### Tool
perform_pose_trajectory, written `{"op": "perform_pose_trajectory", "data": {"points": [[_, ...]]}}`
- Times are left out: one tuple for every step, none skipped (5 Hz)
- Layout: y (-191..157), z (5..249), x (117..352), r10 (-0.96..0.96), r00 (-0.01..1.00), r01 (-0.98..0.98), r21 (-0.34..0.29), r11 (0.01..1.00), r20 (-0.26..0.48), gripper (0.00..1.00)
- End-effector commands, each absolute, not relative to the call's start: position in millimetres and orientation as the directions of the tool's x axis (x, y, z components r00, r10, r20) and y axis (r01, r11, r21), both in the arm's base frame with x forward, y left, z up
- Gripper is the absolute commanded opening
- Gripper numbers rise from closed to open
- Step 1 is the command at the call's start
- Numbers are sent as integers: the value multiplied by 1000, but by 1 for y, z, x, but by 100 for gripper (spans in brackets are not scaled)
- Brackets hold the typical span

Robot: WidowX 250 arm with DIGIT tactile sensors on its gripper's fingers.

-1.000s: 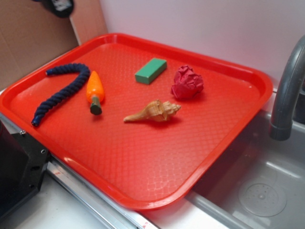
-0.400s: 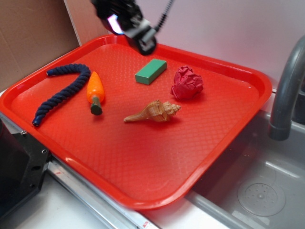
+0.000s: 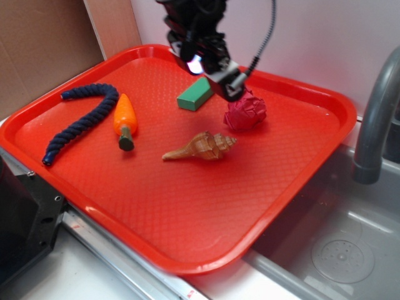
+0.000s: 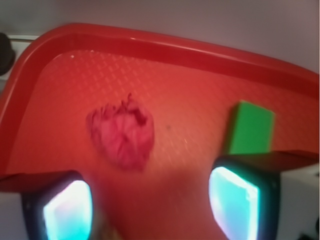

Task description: Grab the red paper.

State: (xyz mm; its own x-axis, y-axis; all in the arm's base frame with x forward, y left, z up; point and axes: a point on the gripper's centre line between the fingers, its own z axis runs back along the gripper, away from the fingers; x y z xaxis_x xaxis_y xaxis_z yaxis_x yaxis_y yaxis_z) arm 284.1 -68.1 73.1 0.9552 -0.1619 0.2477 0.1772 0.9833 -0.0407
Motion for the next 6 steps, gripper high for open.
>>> {"op": "perform_pose_trajectory", "data": {"points": [[-89, 52, 315, -253, 935, 284, -99, 954, 248, 100], [-93, 42, 319, -253, 937, 278, -77, 957, 240, 100], [-91, 40, 318, -257, 936, 280, -68, 958, 240, 1], [-91, 42, 313, -243, 940, 263, -52, 963, 240, 0], [-89, 49, 310, -281, 936, 288, -4, 957, 210, 0], [-74, 76, 303, -228, 970, 228, 13, 974, 90, 0]]}}
